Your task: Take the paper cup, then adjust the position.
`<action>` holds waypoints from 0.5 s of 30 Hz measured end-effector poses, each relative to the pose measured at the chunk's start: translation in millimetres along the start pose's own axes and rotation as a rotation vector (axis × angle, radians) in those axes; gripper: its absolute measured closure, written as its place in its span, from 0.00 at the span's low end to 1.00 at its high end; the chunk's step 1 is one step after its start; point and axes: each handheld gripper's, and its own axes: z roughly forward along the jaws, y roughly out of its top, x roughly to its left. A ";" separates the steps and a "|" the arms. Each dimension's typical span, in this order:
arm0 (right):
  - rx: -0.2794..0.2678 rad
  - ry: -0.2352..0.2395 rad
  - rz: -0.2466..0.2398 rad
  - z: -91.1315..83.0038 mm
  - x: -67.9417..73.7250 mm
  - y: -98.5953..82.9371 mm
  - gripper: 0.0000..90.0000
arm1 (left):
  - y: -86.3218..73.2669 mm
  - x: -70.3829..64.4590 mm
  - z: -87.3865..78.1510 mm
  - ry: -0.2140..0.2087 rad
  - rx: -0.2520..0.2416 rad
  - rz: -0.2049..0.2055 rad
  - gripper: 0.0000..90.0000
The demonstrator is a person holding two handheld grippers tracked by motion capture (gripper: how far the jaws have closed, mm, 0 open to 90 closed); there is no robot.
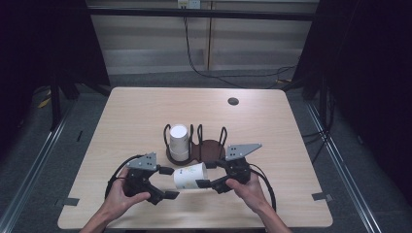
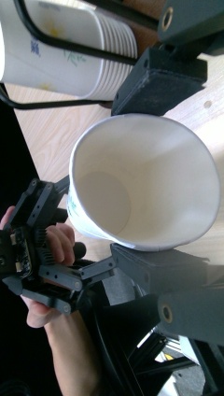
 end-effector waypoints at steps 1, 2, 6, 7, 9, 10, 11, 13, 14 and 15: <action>0.002 0.000 0.003 -0.5 -0.5 -0.2 0.33 | -1.6 0.8 -0.7 0.025 0.026 -0.007 0.18; 0.006 -0.007 0.008 -1.2 -0.8 -0.5 0.33 | -3.3 1.3 -0.7 0.035 0.033 -0.018 0.18; 0.014 -0.022 0.010 -4.4 -1.7 -1.7 0.33 | -12.4 5.5 -6.4 0.057 0.033 -0.034 0.18; 0.016 -0.026 0.012 -6.0 -2.0 -2.0 0.33 | -14.3 6.5 -7.9 0.059 0.031 -0.033 0.18; 0.024 -0.039 0.017 -9.4 -3.2 -2.6 0.33 | -16.3 7.8 -10.5 0.073 0.042 -0.033 0.18; 0.029 -0.047 0.023 -11.2 -4.1 -3.1 0.33 | -17.1 7.8 -12.0 0.082 0.035 -0.032 0.18; 0.035 -0.054 0.031 -13.1 -4.9 -3.9 0.33 | -18.1 8.0 -14.2 0.087 0.030 -0.029 0.18; 0.046 -0.066 0.038 -16.5 -6.2 -5.7 0.33 | -19.5 8.3 -16.0 0.090 0.030 -0.036 0.18; 0.052 -0.073 0.039 -18.3 -6.8 -6.3 0.33 | -20.5 8.5 -16.8 0.095 0.032 -0.037 0.18; 0.056 -0.083 0.045 -20.1 -7.1 -6.6 0.33 | -22.4 8.6 -16.9 0.099 0.027 -0.043 0.18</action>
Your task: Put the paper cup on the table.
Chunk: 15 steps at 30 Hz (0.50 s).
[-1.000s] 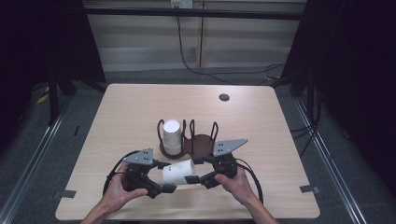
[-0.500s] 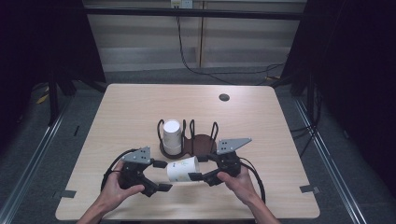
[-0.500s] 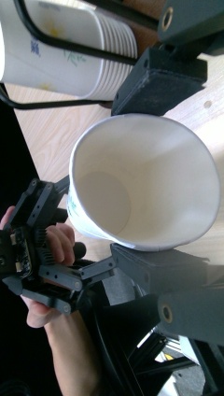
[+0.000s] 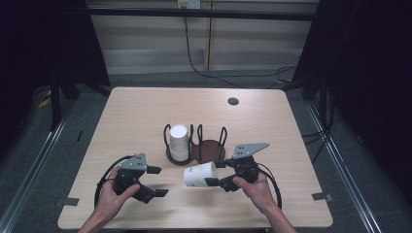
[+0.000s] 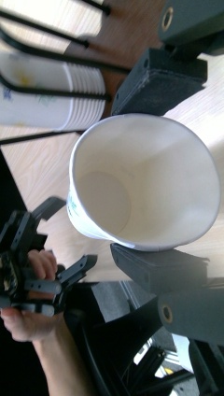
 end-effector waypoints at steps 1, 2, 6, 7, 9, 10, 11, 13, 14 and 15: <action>0.006 -0.007 0.003 -2.4 -0.6 -0.2 0.33 | -1.3 0.9 -0.5 -0.001 0.007 0.001 0.18; 0.010 -0.015 0.004 -4.9 -0.6 -0.2 0.33 | -2.2 1.7 -0.8 0.005 0.018 -0.002 0.18; 0.031 -0.048 0.008 -13.2 -3.4 0.8 0.33 | -6.3 5.0 -2.3 0.031 0.015 -0.023 0.18; 0.031 -0.048 0.011 -15.9 -4.6 1.0 0.33 | -6.6 5.3 -2.7 0.031 0.013 -0.028 0.18; 0.035 -0.064 0.014 -20.2 -6.4 1.9 0.33 | -7.6 7.0 -4.3 0.041 0.014 -0.030 0.18; 0.037 -0.068 0.014 -22.0 -7.0 2.3 0.33 | -8.4 7.6 -4.8 0.045 0.011 -0.036 0.18; 0.039 -0.071 0.016 -24.0 -7.7 2.8 0.33 | -9.3 8.7 -5.2 0.043 0.016 -0.037 0.18; 0.049 -0.083 0.017 -27.6 -9.1 4.7 0.33 | -10.9 10.1 -5.0 0.052 0.024 -0.043 0.18; 0.057 -0.087 0.012 -29.3 -9.8 6.4 0.33 | -11.3 10.2 -5.2 0.050 0.019 -0.050 0.18; 0.063 -0.093 0.007 -31.4 -10.3 8.3 0.33 | -11.2 9.7 -5.1 0.052 0.017 -0.049 0.18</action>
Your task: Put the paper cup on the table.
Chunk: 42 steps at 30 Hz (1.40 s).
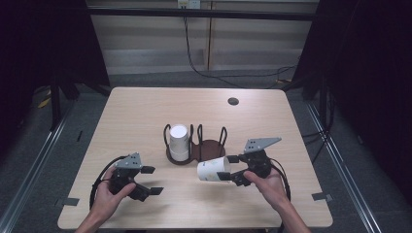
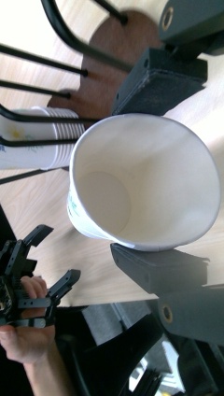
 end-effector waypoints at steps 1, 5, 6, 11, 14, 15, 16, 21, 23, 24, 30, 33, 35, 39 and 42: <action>0.000 -0.003 0.000 -2.1 -1.1 1.5 0.33 | 0.0 -1.3 -0.1 -0.004 0.005 0.006 0.18; 0.013 -0.018 -0.002 -8.5 -5.9 4.2 0.33 | 1.8 -5.2 -1.2 0.009 0.004 0.034 0.18; 0.023 -0.019 0.001 -9.6 -7.9 4.0 0.33 | 2.6 -5.0 -1.7 0.000 0.010 0.036 0.18; 0.048 -0.042 0.017 -16.9 -17.1 4.1 0.33 | 3.0 -4.4 -2.1 0.015 -0.011 0.028 0.18; 0.073 -0.063 0.022 -21.5 -21.1 5.6 0.32 | 2.0 -4.6 -2.4 0.023 0.001 0.044 0.18; 0.078 -0.067 0.022 -22.6 -22.5 5.6 0.32 | 1.2 -4.6 -2.5 0.021 -0.001 0.042 0.18; 0.082 -0.070 0.024 -23.5 -23.7 5.2 0.32 | 0.4 -4.2 -3.1 0.031 0.005 0.047 0.18; 0.117 -0.096 0.030 -24.9 -28.3 1.9 0.33 | -3.9 -1.9 -6.1 0.038 -0.004 0.031 0.18; 0.125 -0.106 0.032 -26.2 -30.2 1.2 0.33 | -4.4 -2.2 -6.8 0.043 -0.006 0.036 0.18; 0.143 -0.117 0.029 -27.5 -30.9 1.5 0.32 | -4.6 -2.3 -7.2 0.043 -0.005 0.035 0.18; 0.188 -0.156 0.040 -36.3 -36.9 5.2 0.32 | -6.6 -1.5 -6.5 0.039 0.005 0.029 0.18; 0.206 -0.170 0.044 -39.7 -42.1 6.2 0.32 | -6.8 -0.3 -7.0 0.039 0.019 0.030 0.18; 0.218 -0.180 0.045 -40.8 -44.8 7.1 0.32 | -6.9 -0.3 -7.8 0.049 0.010 0.028 0.18; 0.237 -0.195 0.048 -40.7 -49.7 8.0 0.32 | -7.8 0.6 -8.9 0.054 0.005 0.020 0.18; 0.261 -0.210 0.045 -40.4 -53.8 10.3 0.32 | -8.3 1.1 -8.8 0.057 0.004 0.020 0.18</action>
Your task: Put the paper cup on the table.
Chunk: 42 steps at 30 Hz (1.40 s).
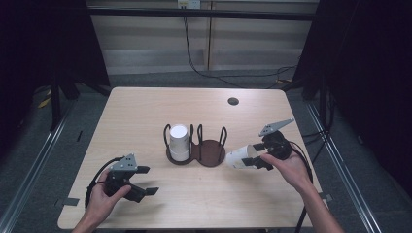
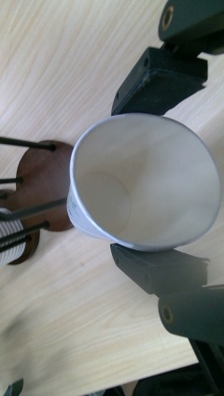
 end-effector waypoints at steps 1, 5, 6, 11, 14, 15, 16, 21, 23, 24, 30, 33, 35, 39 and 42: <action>0.004 -0.004 0.002 -0.1 -0.9 1.3 0.32 | -0.1 0.0 -0.1 -0.001 0.001 0.000 0.18; 0.030 -0.032 -0.003 -0.6 -3.6 7.2 0.32 | -0.3 0.2 -0.8 0.004 0.012 0.006 0.18; 0.039 -0.038 -0.014 -0.4 -5.0 8.4 0.32 | -0.4 0.2 -0.8 -0.001 0.009 0.007 0.18; 0.082 -0.061 -0.013 1.0 -10.2 14.3 0.32 | -0.5 -0.6 -1.0 0.001 0.010 0.011 0.18; 0.111 -0.072 -0.014 2.4 -13.0 18.0 0.32 | -0.7 -0.9 -0.7 0.003 0.010 0.012 0.18; 0.123 -0.073 -0.014 3.3 -14.2 19.0 0.32 | -0.8 -1.0 -0.7 0.003 0.010 0.013 0.18; 0.130 -0.075 -0.008 4.3 -15.0 19.7 0.32 | -0.9 -1.0 -0.6 0.002 0.010 0.013 0.18; 0.177 -0.100 -0.003 10.6 -18.1 22.1 0.32 | -1.3 -1.6 0.2 -0.004 0.010 0.013 0.18; 0.199 -0.110 0.000 12.5 -19.5 23.9 0.31 | -1.4 -1.5 0.3 -0.009 0.012 0.013 0.18; 0.208 -0.115 0.001 13.1 -20.2 25.0 0.31 | -1.5 -1.7 0.4 -0.006 0.012 0.015 0.18; 0.258 -0.155 -0.012 17.1 -23.6 32.8 0.30 | -1.7 -1.5 0.0 -0.003 0.013 0.012 0.18; 0.293 -0.171 -0.017 20.8 -25.1 35.5 0.30 | -2.3 -1.3 -0.1 -0.004 0.021 0.023 0.18; 0.320 -0.192 -0.025 23.7 -26.0 36.0 0.29 | -2.8 -1.2 0.8 -0.008 0.021 0.019 0.18; 0.357 -0.201 -0.034 28.6 -28.7 37.3 0.29 | -2.8 -1.1 2.0 -0.005 0.031 0.027 0.18; 0.389 -0.221 -0.024 32.4 -28.7 39.2 0.29 | -2.8 -1.4 2.0 -0.007 0.030 0.026 0.18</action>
